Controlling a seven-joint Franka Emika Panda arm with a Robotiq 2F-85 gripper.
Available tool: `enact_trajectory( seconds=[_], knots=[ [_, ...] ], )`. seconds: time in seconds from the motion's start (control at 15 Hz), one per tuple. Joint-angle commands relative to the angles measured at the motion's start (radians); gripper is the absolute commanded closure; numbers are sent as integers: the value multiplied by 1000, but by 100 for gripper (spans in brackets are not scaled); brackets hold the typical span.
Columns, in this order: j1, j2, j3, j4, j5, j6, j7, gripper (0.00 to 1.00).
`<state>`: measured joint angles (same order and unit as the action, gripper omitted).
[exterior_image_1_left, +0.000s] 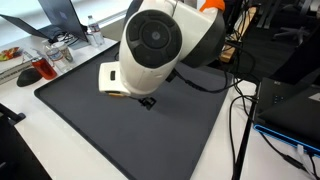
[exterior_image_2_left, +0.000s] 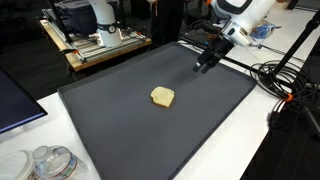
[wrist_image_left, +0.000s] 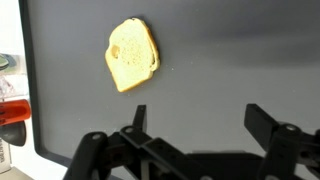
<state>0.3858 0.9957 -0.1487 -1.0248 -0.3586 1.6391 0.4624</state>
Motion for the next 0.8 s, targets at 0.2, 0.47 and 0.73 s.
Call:
enact_trajectory(
  seconds=[0.2,0.47,0.73],
  knots=[
    [-13,-250,28,-361,-34,173,-27,0],
    [-17,-370,41,-534,-61,217,-22,0],
    [-39,-499,60,-714,-92,295,-24,0]
  ],
)
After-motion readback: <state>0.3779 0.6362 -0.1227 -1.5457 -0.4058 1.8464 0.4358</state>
